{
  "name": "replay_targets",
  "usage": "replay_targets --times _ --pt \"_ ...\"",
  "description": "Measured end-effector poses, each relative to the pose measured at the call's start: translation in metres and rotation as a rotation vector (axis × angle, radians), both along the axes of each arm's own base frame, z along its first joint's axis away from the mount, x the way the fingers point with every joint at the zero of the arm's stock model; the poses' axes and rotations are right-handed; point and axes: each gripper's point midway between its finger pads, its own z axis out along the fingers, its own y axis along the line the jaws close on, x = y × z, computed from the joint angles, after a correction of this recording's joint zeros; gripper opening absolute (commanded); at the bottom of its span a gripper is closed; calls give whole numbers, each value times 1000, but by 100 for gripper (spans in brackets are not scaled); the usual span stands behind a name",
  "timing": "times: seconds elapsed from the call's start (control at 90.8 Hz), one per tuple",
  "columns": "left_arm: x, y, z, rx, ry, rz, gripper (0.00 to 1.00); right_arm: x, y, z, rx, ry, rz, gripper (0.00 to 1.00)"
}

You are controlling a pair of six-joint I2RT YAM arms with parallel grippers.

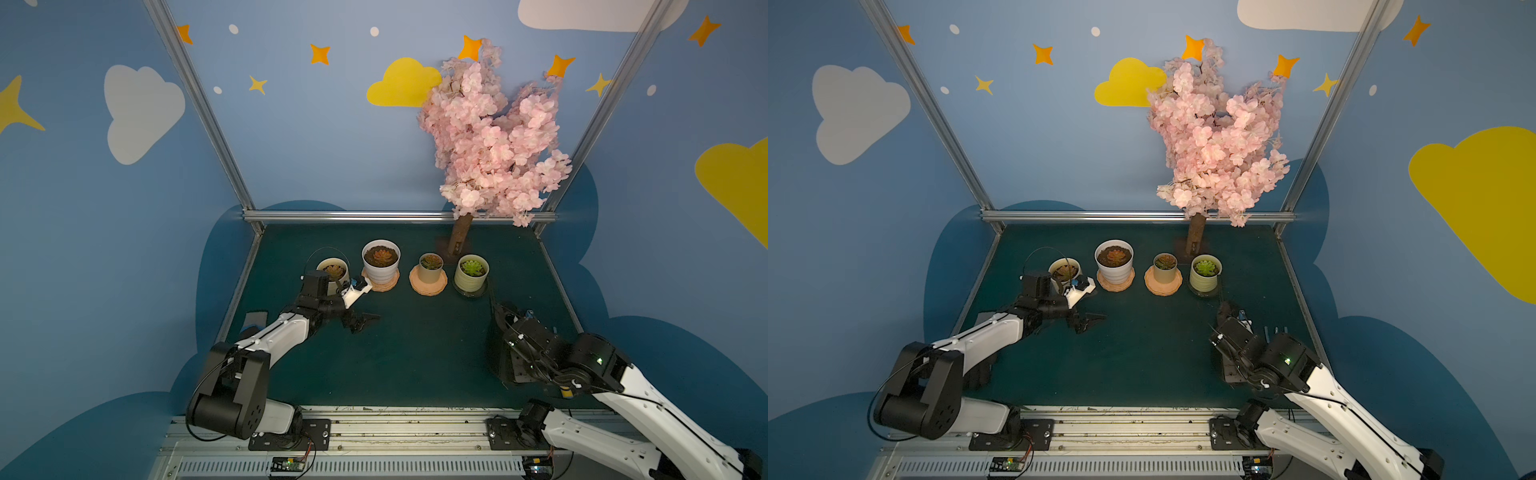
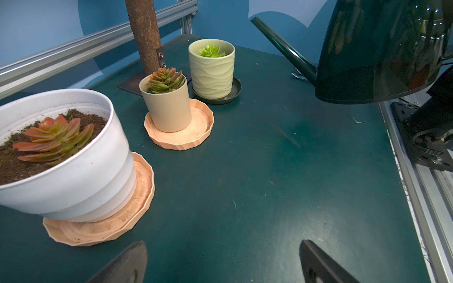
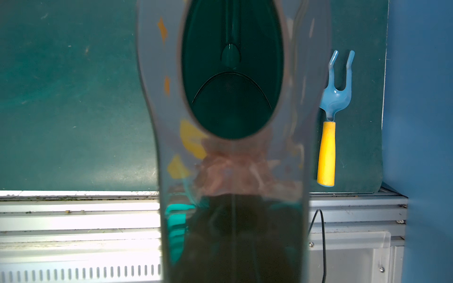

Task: Water the succulent around the soil edge
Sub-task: Water the soil of the potted plant with water.

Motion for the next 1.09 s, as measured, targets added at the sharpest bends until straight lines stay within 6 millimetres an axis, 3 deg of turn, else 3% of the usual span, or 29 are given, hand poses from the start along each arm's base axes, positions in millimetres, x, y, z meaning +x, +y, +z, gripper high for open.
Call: replay_targets --times 0.176,0.573,1.09 --pt "-8 1 -8 0 20 -6 100 1 6 -6 -23 44 27 0" --pt "-8 1 -6 -1 3 -7 100 4 8 -12 -46 105 22 0" --pt "-9 2 -7 6 1 -12 100 17 12 -4 -54 149 26 0"
